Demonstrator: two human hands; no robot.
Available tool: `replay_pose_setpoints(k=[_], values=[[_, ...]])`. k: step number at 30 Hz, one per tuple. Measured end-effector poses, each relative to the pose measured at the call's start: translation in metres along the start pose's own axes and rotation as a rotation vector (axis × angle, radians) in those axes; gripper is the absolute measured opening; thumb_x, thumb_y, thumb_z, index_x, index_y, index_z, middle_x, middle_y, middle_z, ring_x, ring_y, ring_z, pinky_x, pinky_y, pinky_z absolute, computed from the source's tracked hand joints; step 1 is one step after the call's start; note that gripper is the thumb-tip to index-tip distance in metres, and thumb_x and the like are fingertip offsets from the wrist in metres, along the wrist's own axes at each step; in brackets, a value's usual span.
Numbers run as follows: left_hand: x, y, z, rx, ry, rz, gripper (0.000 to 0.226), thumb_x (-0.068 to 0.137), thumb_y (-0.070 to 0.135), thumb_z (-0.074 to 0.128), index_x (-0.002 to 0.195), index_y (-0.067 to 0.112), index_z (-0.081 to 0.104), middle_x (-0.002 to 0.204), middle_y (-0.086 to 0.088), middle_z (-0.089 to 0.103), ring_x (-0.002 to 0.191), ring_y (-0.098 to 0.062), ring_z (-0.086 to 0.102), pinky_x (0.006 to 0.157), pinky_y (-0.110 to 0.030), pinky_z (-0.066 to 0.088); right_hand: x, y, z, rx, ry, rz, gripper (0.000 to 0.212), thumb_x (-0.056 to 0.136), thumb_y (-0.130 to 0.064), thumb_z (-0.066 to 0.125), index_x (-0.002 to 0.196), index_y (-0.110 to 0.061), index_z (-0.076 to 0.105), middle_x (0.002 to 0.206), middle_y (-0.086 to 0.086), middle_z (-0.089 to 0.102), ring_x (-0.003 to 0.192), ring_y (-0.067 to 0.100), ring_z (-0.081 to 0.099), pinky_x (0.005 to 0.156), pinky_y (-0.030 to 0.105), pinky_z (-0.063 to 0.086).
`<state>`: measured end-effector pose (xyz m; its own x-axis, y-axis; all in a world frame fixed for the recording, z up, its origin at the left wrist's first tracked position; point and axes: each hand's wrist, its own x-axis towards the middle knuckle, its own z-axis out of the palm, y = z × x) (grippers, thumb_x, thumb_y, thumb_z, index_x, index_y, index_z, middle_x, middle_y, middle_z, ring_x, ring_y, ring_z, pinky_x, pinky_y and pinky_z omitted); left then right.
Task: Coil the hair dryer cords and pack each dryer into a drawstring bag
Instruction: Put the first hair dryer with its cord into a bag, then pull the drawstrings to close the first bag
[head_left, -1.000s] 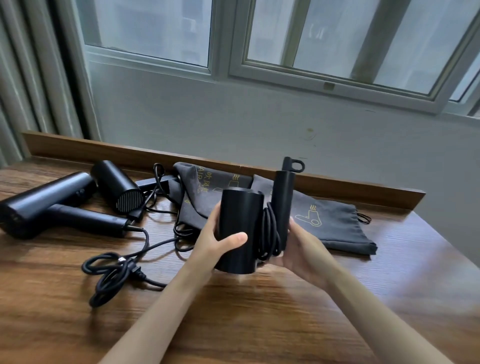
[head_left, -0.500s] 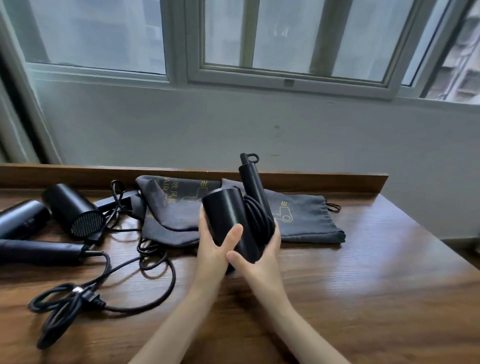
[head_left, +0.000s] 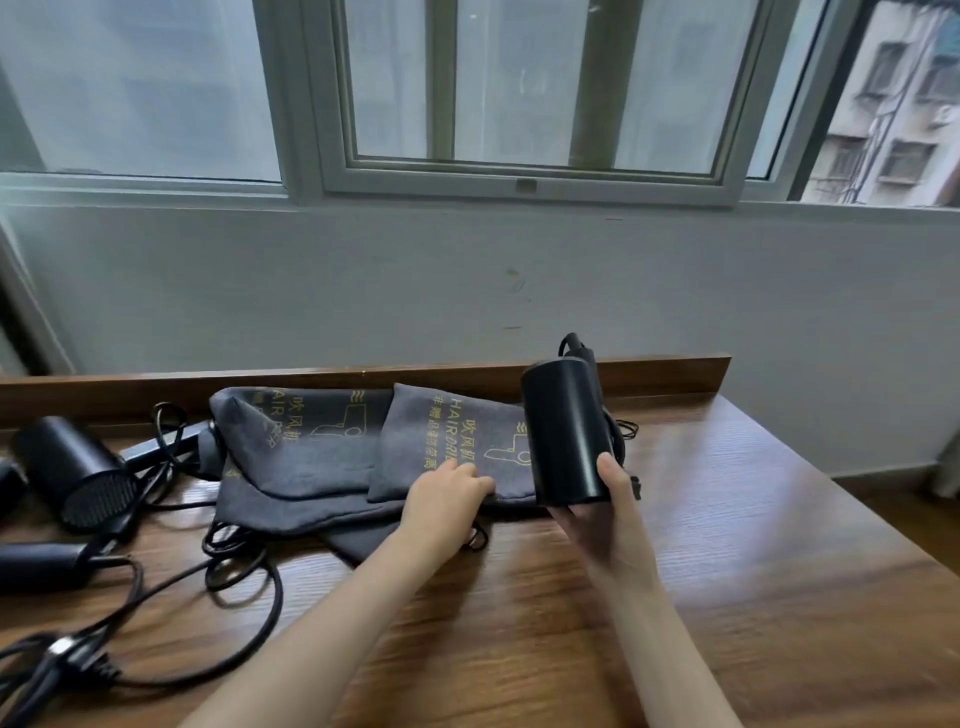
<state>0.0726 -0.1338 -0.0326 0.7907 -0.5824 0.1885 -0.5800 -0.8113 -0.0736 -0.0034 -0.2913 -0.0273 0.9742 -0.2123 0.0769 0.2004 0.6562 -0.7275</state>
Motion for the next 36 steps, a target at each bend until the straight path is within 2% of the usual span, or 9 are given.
replay_pose_setpoints(k=[9, 14, 18, 20, 22, 26, 28, 32, 36], values=[[-0.027, -0.081, -0.063, 0.138, 0.42, 0.141, 0.01, 0.063, 0.001, 0.064, 0.055, 0.006, 0.067, 0.068, -0.01, 0.066, 0.062, -0.028, 0.062, 0.05, -0.032, 0.052, 0.001, -0.007, -0.001, 0.157, -0.168, -0.005, 0.058, 0.058, -0.034, 0.082, 0.113, -0.021, 0.065, 0.111, 0.011, 0.067, 0.102, 0.025, 0.065, 0.076, 0.035, 0.056], [-0.076, -0.161, -0.065, -0.014, 0.556, -0.14, 0.016, 0.07, -0.003, 0.057, 0.062, 0.003, 0.069, 0.079, -0.012, 0.067, 0.082, -0.017, 0.05, 0.074, -0.027, 0.041, -0.001, 0.004, 0.003, 0.085, -0.186, 0.056, 0.062, 0.068, -0.034, 0.07, 0.127, -0.023, 0.054, 0.117, 0.008, 0.065, 0.105, 0.024, 0.063, 0.076, 0.035, 0.056], [-0.118, -0.182, -0.053, 0.047, 0.384, -0.296, 0.018, 0.063, -0.012, 0.059, 0.061, 0.002, 0.072, 0.075, -0.014, 0.07, 0.071, -0.035, 0.063, 0.071, -0.047, 0.053, -0.002, 0.015, 0.007, -0.001, -0.218, 0.11, 0.053, 0.076, -0.032, 0.057, 0.127, -0.02, 0.052, 0.115, 0.009, 0.066, 0.1, 0.022, 0.066, 0.069, 0.031, 0.057], [-0.127, -0.171, -0.055, 0.068, 0.334, -0.304, 0.022, 0.061, -0.012, 0.059, 0.066, 0.004, 0.074, 0.082, -0.015, 0.071, 0.08, -0.036, 0.066, 0.085, -0.052, 0.046, -0.004, 0.021, 0.009, -0.039, -0.238, 0.131, 0.052, 0.079, -0.032, 0.055, 0.128, -0.017, 0.05, 0.112, 0.01, 0.068, 0.096, 0.022, 0.068, 0.067, 0.03, 0.057], [-0.136, -0.148, -0.055, 0.095, 0.363, -0.209, 0.027, 0.065, -0.002, 0.05, 0.071, 0.008, 0.074, 0.085, -0.012, 0.071, 0.082, -0.031, 0.067, 0.09, -0.045, 0.045, -0.007, 0.027, 0.009, -0.091, -0.256, 0.147, 0.057, 0.078, -0.033, 0.057, 0.132, -0.016, 0.048, 0.118, 0.013, 0.065, 0.099, 0.025, 0.067, 0.068, 0.031, 0.057], [-0.156, -0.085, -0.037, 0.044, 0.154, 0.022, 0.037, 0.07, 0.044, 0.041, 0.081, 0.022, 0.069, 0.079, 0.004, 0.064, 0.072, -0.018, 0.063, 0.055, -0.022, 0.051, -0.011, 0.03, 0.011, -0.168, -0.278, 0.207, 0.068, 0.069, -0.035, 0.065, 0.132, -0.017, 0.049, 0.126, 0.016, 0.059, 0.108, 0.03, 0.063, 0.071, 0.034, 0.057], [-0.158, -0.07, -0.027, 0.145, -0.001, -0.015, 0.048, 0.074, 0.059, 0.041, 0.096, 0.024, 0.064, 0.093, 0.005, 0.06, 0.086, -0.016, 0.059, 0.063, -0.024, 0.05, -0.015, 0.03, 0.012, -0.192, -0.291, 0.24, 0.069, 0.066, -0.036, 0.071, 0.129, -0.016, 0.051, 0.124, 0.016, 0.06, 0.106, 0.029, 0.063, 0.07, 0.034, 0.056], [-0.15, -0.069, -0.021, 0.09, -0.07, -0.111, 0.033, 0.09, 0.042, 0.044, 0.111, 0.017, 0.049, 0.113, -0.001, 0.05, 0.107, -0.022, 0.05, 0.079, -0.036, 0.045, -0.021, 0.029, 0.015, -0.195, -0.315, 0.295, 0.093, 0.047, -0.044, 0.086, 0.127, -0.011, 0.051, 0.114, 0.015, 0.066, 0.097, 0.026, 0.067, 0.066, 0.031, 0.056], [-0.14, -0.081, -0.026, -0.411, -0.012, -0.236, 0.014, 0.087, 0.023, 0.06, 0.092, 0.011, 0.063, 0.089, -0.002, 0.063, 0.086, -0.018, 0.058, 0.07, -0.022, 0.038, -0.027, 0.026, 0.015, -0.211, -0.39, 0.331, 0.093, 0.055, -0.045, 0.084, 0.131, -0.007, 0.047, 0.115, 0.017, 0.064, 0.099, 0.028, 0.066, 0.069, 0.033, 0.056]])
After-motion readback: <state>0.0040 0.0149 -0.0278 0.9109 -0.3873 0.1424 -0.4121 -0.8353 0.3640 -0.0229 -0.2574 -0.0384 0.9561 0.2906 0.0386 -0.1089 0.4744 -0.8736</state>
